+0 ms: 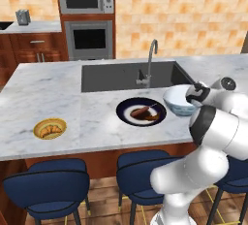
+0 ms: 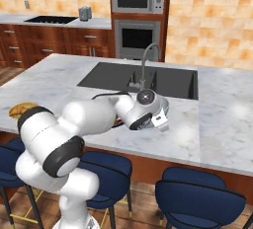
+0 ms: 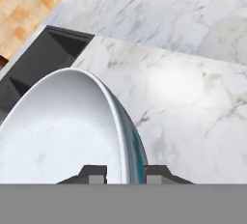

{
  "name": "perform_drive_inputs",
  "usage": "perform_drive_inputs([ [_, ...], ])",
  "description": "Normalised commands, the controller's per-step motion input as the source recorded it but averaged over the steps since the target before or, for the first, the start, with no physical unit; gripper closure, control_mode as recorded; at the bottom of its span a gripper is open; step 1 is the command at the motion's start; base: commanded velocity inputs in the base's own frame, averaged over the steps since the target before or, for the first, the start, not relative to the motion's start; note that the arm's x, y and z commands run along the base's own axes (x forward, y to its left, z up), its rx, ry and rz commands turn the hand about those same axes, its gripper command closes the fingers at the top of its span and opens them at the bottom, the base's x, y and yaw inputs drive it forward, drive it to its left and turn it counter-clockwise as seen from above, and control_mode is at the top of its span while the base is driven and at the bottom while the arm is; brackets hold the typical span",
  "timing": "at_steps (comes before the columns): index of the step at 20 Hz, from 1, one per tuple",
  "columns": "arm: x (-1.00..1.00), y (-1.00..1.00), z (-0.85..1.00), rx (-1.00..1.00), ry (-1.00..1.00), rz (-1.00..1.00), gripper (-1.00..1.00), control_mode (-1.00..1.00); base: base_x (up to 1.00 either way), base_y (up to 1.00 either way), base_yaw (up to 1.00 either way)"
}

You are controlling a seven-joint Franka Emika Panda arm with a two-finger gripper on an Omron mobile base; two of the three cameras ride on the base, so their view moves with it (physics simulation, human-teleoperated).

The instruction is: Take the smaller bowl and place it next to the appetizer plate on the dining counter , and place the larger bowl next to the plate with cooked food.

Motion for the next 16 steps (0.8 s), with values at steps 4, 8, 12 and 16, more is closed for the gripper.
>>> perform_drive_inputs([
  [4,0.38,-0.06,-0.4,-0.01,-0.02,0.0,1.0,-1.0,0.0,0.0,0.0],
  [8,0.41,-0.25,-0.32,0.0,-0.02,0.0,1.0,-1.0,0.0,0.0,0.0],
  [12,0.51,-0.3,-0.32,0.0,-0.04,0.0,1.0,-1.0,0.0,0.0,0.0],
  [16,0.43,-0.23,-0.34,0.0,-0.03,0.0,1.0,-1.0,0.0,0.0,0.0],
])
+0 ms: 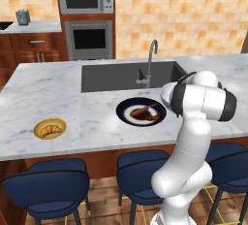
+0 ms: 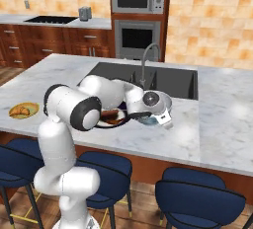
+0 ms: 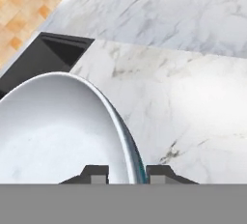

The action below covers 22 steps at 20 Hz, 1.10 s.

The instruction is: Take the smaller bowl and place it next to the appetizer plate on the dining counter , and place the larger bowl next to the plate with cooked food.

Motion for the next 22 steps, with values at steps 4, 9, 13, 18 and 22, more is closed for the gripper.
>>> perform_drive_inputs([
  [4,0.15,-0.15,-0.44,0.0,-0.01,0.0,1.0,-1.0,0.0,0.0,0.0],
  [9,-0.07,-0.13,0.45,0.01,0.01,0.0,-1.0,-1.0,0.0,0.0,0.0],
  [13,-0.25,-0.13,1.0,-0.02,-0.04,0.06,-1.0,-1.0,0.0,0.0,0.0],
  [18,-0.45,0.01,1.0,-0.05,-0.03,0.05,-1.0,-1.0,0.0,0.0,0.0],
  [22,-0.36,0.03,1.0,-0.07,0.0,0.03,-1.0,-1.0,0.0,0.0,0.0],
])
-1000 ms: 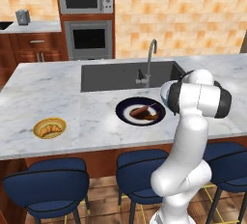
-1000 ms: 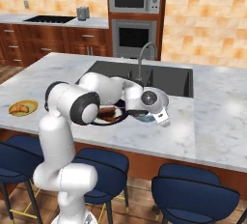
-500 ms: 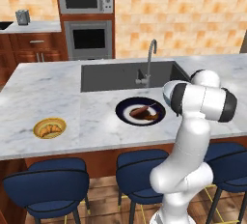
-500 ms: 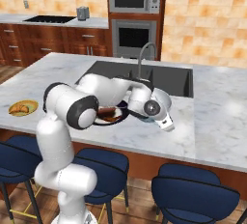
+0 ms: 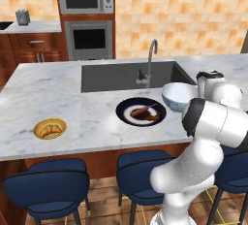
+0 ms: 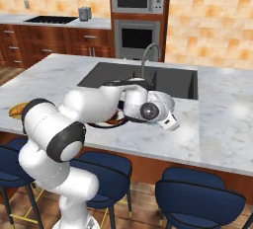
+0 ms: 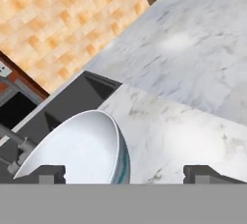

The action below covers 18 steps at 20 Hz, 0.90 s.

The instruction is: Take the smaller bowl and place it next to the appetizer plate on the dining counter , and place the larger bowl next to the plate with cooked food.

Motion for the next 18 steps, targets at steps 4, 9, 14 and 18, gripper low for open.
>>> perform_drive_inputs([
  [4,-0.21,0.01,1.0,-0.05,0.05,0.01,-1.0,-1.0,0.0,0.0,0.0],
  [9,-0.27,0.07,1.0,-0.05,0.2,0.0,-1.0,-1.0,0.0,0.0,0.0],
  [14,-0.38,0.26,1.0,-0.02,0.38,0.02,-1.0,-1.0,0.0,0.0,0.0],
  [18,-0.06,0.26,1.0,-0.03,0.27,0.07,-1.0,-1.0,0.0,0.0,0.0],
])
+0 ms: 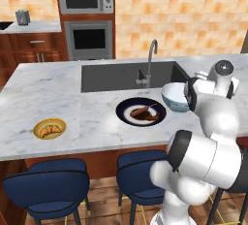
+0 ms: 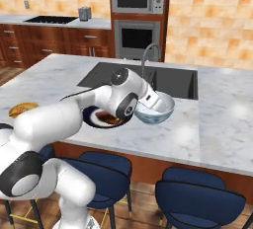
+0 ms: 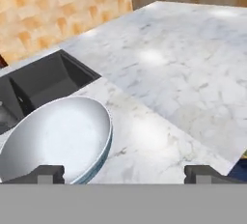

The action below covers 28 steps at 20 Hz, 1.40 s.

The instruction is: Take the smaller bowl and place it next to the appetizer plate on the dining counter , and place the larger bowl next to the plate with cooked food.

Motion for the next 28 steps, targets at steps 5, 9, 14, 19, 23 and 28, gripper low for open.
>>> perform_drive_inputs([
  [5,-0.39,0.58,1.0,-0.07,0.26,0.11,-1.0,-1.0,0.0,0.0,0.0],
  [9,-0.8,0.99,0.91,-0.13,0.32,0.25,-1.0,-1.0,0.0,0.0,0.0],
  [14,-0.82,1.0,0.33,-0.15,0.19,0.33,-1.0,-1.0,0.0,0.0,0.0],
  [19,-0.17,0.77,-0.63,-0.01,-0.03,0.42,-1.0,-1.0,0.0,0.0,0.0],
  [23,0.05,0.43,-0.6,0.01,-0.21,0.49,-1.0,-1.0,0.0,0.0,0.0],
  [28,-0.08,0.01,0.07,0.01,-0.33,0.43,-1.0,-1.0,0.0,0.0,0.0],
])
